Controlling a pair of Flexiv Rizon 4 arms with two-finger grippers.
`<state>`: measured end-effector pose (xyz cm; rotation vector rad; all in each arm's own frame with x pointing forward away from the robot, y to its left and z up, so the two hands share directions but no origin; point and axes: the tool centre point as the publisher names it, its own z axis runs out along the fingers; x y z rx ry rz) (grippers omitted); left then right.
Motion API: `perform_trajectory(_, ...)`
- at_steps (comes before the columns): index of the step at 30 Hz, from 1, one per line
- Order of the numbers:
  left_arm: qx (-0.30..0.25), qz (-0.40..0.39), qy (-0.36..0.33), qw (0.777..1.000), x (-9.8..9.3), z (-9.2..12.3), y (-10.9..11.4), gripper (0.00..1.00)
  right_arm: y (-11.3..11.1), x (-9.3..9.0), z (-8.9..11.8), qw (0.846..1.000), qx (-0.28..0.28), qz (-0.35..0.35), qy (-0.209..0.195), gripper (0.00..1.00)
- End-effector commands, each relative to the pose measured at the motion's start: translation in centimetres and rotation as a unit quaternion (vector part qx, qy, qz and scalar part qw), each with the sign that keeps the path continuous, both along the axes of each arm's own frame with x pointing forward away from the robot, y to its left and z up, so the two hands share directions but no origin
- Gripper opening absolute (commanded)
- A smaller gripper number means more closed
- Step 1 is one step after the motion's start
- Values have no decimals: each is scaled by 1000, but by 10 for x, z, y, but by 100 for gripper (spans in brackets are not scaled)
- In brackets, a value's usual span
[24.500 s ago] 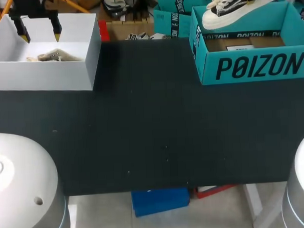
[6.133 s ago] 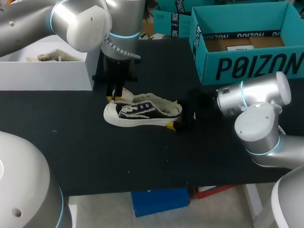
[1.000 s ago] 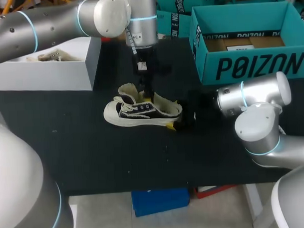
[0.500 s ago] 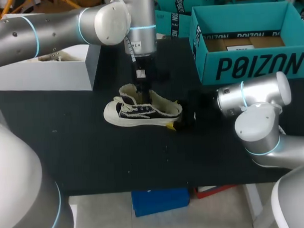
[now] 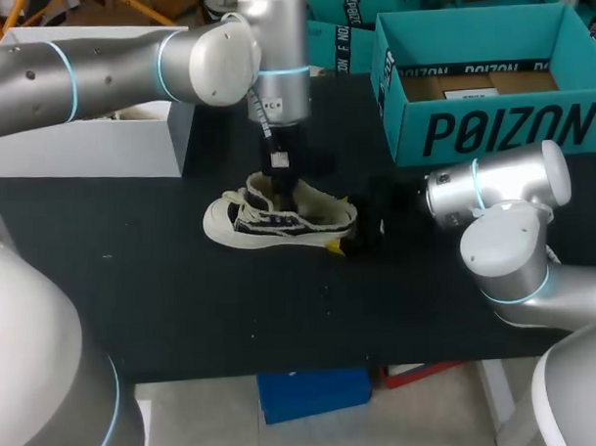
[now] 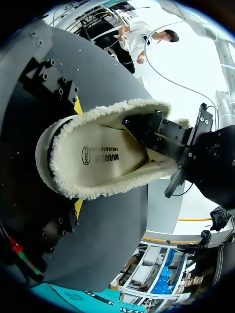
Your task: Take the shoe out of the shoebox, open the shoe tongue, remove and reinsert the insole, then place the shoe into the shoebox
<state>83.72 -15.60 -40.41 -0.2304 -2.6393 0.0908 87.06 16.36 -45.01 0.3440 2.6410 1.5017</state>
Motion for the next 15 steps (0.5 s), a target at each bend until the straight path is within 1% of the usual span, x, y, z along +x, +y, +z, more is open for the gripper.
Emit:
perform_trajectory(1, 6, 12, -26, 1000, -11, -7, 2, 0, 0, 1, -6, 1000, 0, -1, 0, 0)
perform_trajectory(4, 10, 22, -42, 999, -12, -9, 3, 0, 0, 1, -6, 1000, 0, -1, 0, 0)
perform_trajectory(15, 8, 37, -52, 998, -13, -19, 5, 0, 0, 1, -6, 1000, 0, -1, 0, 0)
